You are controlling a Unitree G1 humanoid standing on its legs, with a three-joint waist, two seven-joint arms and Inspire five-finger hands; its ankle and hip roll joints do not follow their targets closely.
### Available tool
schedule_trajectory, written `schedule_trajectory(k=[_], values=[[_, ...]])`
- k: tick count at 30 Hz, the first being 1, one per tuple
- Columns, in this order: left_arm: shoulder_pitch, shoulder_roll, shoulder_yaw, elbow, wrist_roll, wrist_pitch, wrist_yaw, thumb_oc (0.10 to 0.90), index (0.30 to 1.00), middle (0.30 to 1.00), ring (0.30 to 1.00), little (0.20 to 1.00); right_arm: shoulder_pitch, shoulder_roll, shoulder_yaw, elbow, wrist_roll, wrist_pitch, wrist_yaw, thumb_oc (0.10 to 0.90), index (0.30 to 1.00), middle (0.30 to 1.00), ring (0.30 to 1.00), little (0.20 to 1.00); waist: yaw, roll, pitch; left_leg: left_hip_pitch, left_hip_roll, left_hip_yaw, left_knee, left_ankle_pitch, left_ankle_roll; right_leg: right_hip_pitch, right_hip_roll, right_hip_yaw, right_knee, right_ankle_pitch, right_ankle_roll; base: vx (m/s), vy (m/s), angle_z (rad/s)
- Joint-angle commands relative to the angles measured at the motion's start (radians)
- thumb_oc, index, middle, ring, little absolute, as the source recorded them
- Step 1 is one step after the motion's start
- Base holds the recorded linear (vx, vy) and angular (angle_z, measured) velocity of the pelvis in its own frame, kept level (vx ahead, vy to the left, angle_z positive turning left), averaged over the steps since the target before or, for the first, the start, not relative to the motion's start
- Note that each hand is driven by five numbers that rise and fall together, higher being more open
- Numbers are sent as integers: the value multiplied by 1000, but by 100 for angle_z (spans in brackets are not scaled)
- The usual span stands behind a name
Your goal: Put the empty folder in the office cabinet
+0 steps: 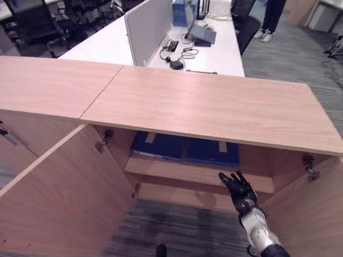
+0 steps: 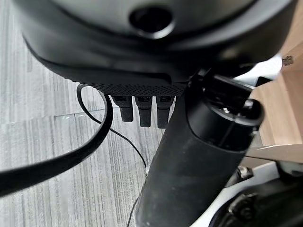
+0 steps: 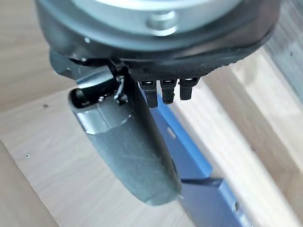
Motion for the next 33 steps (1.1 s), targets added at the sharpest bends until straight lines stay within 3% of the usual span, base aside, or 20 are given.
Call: schedule_trajectory(k=[1,10,13,17,20,24,25,26,28,29,30,31,33], values=[[-136,-58,29,30,-53,-61,5,800,900,900,900,900,-70,-35,23,-108,-49,-38,76,800,900,900,900,900,6,10,-26,89,10,7,-1,-164,-14,-55,-27,-9,76,-67,31,22,32,-8],[-105,-32,64,14,-32,-92,-20,800,900,900,900,900,7,-146,78,-119,-258,-15,203,800,900,900,900,900,7,10,-19,102,7,4,2,-166,-9,-45,-32,-13,85,-70,35,-5,8,-2],[-101,-8,95,-41,-59,-135,-20,800,900,900,900,900,29,-206,144,-93,-490,-50,255,800,900,900,900,900,30,4,-14,101,5,-15,4,-162,-10,-34,-34,-30,85,-75,36,-18,-7,2],[-118,22,116,-117,-99,-161,-4,800,900,900,900,900,16,-222,185,-41,-629,-71,246,800,900,900,900,900,50,-2,-8,95,5,-37,8,-156,-13,-23,-32,-49,85,-82,33,-24,-37,26],[-123,51,123,-196,-130,-189,9,800,900,900,900,900,6,-229,241,1,-736,-84,245,800,900,900,900,900,100,-10,7,78,8,-83,13,-144,-26,-4,-25,-90,78,-93,25,-35,-74,30],[-129,55,126,-211,-148,-199,19,800,900,900,900,900,-13,-217,277,46,-771,-87,241,800,900,900,900,900,133,-14,15,48,5,-121,15,-120,-36,-3,-20,-127,66,-92,21,-48,-83,53],[-131,54,130,-224,-170,-207,22,800,900,900,900,900,-33,-204,297,78,-778,-89,239,800,900,900,900,900,162,-11,32,31,10,-143,18,-107,-48,1,-10,-146,59,-98,15,-70,-70,34],[-132,54,130,-224,-170,-207,22,800,900,900,900,900,-34,-204,297,79,-778,-89,239,800,900,900,900,900,159,-12,30,25,7,-146,18,-102,-46,-2,-12,-150,58,-94,16,-112,-70,47],[-144,58,134,-240,-203,-216,29,800,900,900,900,900,-87,-189,325,115,-776,-92,229,800,900,900,900,900,193,-6,61,-30,8,-182,32,-73,-62,-19,-8,-166,47,-91,13,-189,-49,60],[-90,111,143,-304,-187,-229,8,800,900,900,900,900,-96,-213,312,121,-764,-100,225,800,900,900,900,900,230,6,79,-48,2,-207,37,-66,-70,-19,-5,-182,41,-92,11,-343,-16,59],[-57,156,173,-313,-178,-277,6,800,900,900,900,900,-91,-242,280,113,-787,-134,205,800,900,900,900,900,261,20,114,-99,1,-203,66,-51,-80,-28,-15,-223,36,-83,16,-256,17,33],[-56,156,173,-313,-178,-277,5,800,900,900,900,900,-90,-242,279,113,-788,-134,205,800,900,900,900,900,260,20,113,-102,1,-205,69,-51,-80,-29,-15,-225,36,-83,16,-280,79,47],[-39,156,174,-288,-183,-282,-27,800,900,900,900,900,-117,-255,257,190,-786,-134,182,800,900,900,900,900,264,29,130,-112,45,-76,113,-83,-67,-33,-34,-265,34,-89,21,-155,67,99]])
